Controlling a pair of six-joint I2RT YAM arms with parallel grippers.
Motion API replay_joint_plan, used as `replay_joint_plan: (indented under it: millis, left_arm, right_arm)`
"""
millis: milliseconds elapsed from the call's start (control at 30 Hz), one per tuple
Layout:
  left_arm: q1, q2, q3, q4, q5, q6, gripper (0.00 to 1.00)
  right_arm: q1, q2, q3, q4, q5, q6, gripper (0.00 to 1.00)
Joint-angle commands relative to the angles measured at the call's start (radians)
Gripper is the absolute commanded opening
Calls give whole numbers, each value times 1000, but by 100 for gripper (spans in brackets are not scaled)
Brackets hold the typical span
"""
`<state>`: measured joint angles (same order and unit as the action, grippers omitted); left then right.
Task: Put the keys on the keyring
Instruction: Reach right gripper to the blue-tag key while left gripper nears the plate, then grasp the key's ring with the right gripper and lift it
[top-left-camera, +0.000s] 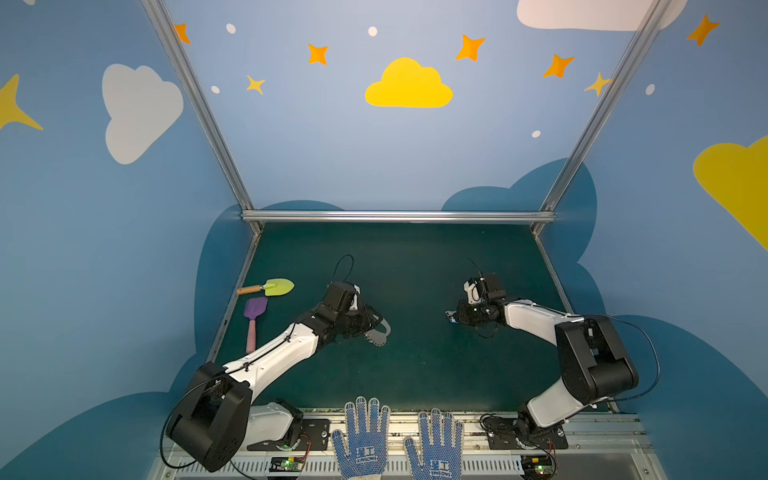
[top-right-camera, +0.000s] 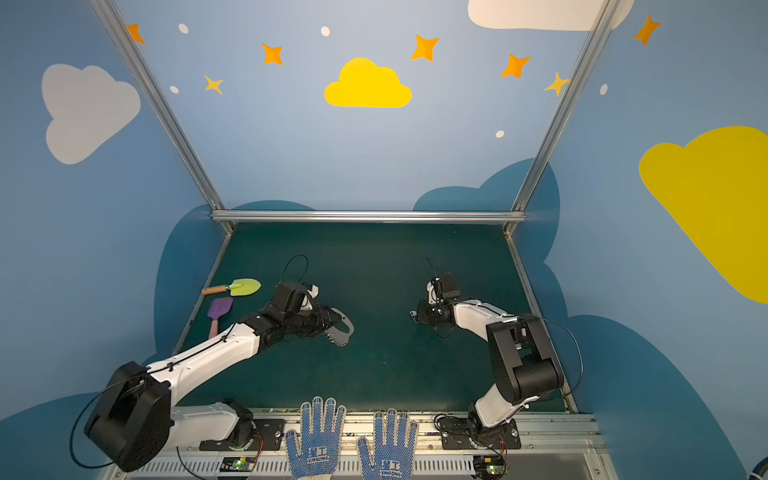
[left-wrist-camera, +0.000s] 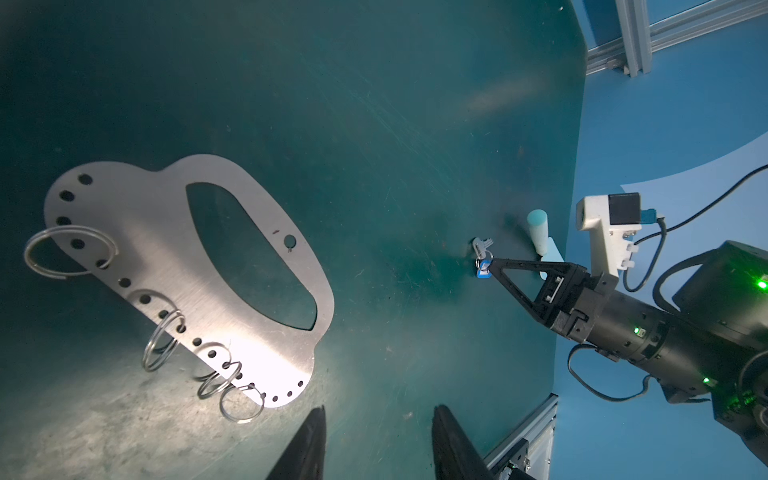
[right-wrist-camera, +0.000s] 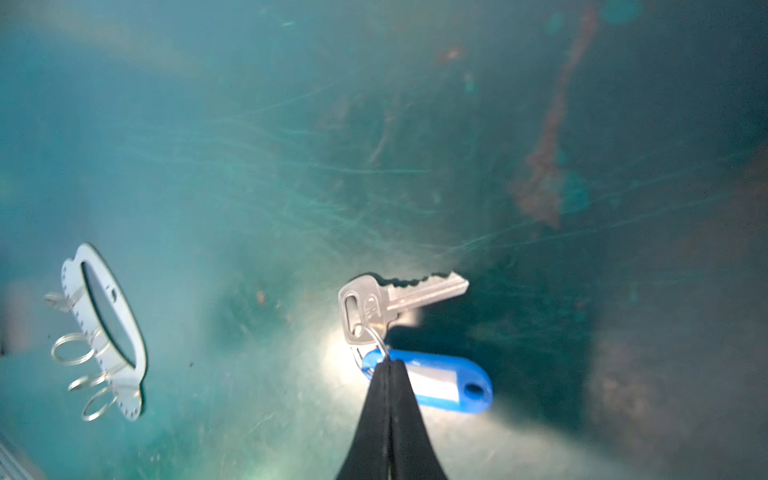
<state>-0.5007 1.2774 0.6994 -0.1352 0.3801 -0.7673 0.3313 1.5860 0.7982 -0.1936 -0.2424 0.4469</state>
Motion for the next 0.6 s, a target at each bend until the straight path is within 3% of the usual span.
replay_joint_plan:
  millis: [0,333,567]
  left_arm:
    - [-5,-22,11,17,0,-6,44]
    - [-8,-39,77,10,43,2,47]
    - [-9,-10,203,23,168,50,48]
  right_arm:
    - [23,-73,44,-53,18,-34,0]
    - [135,-259,119,-163,47,-163,0]
    - [238,-357,170,-184,5,-290,0]
